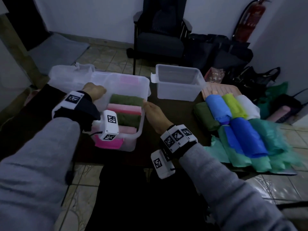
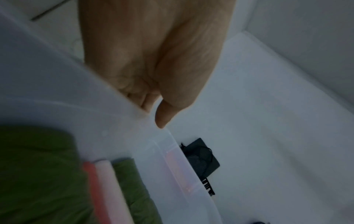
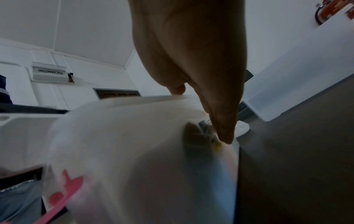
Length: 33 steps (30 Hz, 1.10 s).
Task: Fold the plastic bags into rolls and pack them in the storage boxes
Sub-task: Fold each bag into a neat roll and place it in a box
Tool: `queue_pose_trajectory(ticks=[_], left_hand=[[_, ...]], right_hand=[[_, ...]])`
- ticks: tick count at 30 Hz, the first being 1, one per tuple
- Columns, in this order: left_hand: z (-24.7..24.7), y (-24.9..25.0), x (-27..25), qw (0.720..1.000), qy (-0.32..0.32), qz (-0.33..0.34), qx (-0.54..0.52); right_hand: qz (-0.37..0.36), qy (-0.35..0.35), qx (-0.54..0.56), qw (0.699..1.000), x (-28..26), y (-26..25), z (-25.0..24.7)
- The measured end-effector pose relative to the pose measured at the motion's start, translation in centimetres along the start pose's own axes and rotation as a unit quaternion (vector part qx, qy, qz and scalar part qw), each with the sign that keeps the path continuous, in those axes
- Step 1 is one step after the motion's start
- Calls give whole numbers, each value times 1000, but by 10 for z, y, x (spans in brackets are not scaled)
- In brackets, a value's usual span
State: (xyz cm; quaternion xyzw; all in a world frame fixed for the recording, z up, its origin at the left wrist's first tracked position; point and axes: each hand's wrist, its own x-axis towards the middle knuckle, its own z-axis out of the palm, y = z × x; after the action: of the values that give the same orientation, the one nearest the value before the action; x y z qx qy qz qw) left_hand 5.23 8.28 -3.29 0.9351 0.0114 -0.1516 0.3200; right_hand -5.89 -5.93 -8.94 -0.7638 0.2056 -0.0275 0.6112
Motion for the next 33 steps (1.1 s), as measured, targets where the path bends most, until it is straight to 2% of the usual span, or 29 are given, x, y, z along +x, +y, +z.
queue_pose_trajectory(ticks=[1,3,6,9,11,13,15,17,20,25,30,33], left_hand=[[-1,5,-2,1000,-7,8,14],[-1,21,-14,998,20,50,21],[12,53,-59,983,42,177,34],[43,72,-105,959,-12,282,18],[78,72,-125,948,-93,304,20],[113,62,-136,935,-172,306,56],[145,42,-133,925,-227,284,106],[169,20,-124,924,-251,251,140],[190,-6,-113,924,-247,212,201],[203,-33,-113,913,-177,265,256],[210,-41,-117,919,-114,286,248],[214,-43,-117,921,-89,291,243]], right_hand=[[0,4,-23,1000,0,1,-8],[6,32,-92,995,3,3,-27],[3,112,-180,977,12,15,-72],[9,225,-266,937,15,23,-121],[31,287,-332,898,16,27,-149],[93,320,-386,860,19,32,-169],[147,341,-392,842,19,39,-185],[163,344,-385,841,21,47,-201],[170,295,-386,858,24,57,-216],[189,348,-447,802,31,72,-208],[218,328,-478,785,37,75,-208],[212,307,-485,791,41,77,-211]])
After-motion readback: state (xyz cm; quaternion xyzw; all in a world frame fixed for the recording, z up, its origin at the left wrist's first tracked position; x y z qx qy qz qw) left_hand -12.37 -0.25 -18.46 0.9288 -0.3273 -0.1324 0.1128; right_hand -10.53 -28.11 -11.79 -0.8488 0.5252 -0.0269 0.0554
